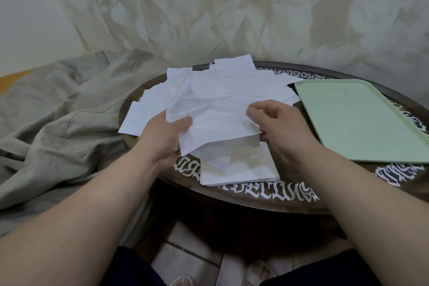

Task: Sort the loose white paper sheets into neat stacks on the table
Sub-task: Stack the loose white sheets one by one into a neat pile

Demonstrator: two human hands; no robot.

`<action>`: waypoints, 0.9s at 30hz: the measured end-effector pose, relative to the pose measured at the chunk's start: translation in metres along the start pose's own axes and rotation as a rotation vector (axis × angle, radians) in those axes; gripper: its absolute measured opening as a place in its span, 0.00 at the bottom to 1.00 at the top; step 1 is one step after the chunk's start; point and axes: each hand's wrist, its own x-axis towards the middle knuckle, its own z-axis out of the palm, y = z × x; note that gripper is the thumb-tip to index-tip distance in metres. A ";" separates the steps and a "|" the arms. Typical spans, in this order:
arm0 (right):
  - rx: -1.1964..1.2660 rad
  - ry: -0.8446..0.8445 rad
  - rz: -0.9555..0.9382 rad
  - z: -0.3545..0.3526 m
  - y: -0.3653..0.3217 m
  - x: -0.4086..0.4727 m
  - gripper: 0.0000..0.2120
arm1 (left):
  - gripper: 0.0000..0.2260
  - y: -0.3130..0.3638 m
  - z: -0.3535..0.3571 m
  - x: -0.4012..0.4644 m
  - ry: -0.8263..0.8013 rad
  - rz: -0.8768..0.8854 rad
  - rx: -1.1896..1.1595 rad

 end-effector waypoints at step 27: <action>-0.023 -0.063 0.390 -0.022 0.002 -0.003 0.08 | 0.03 -0.002 -0.008 0.011 0.199 -0.021 0.106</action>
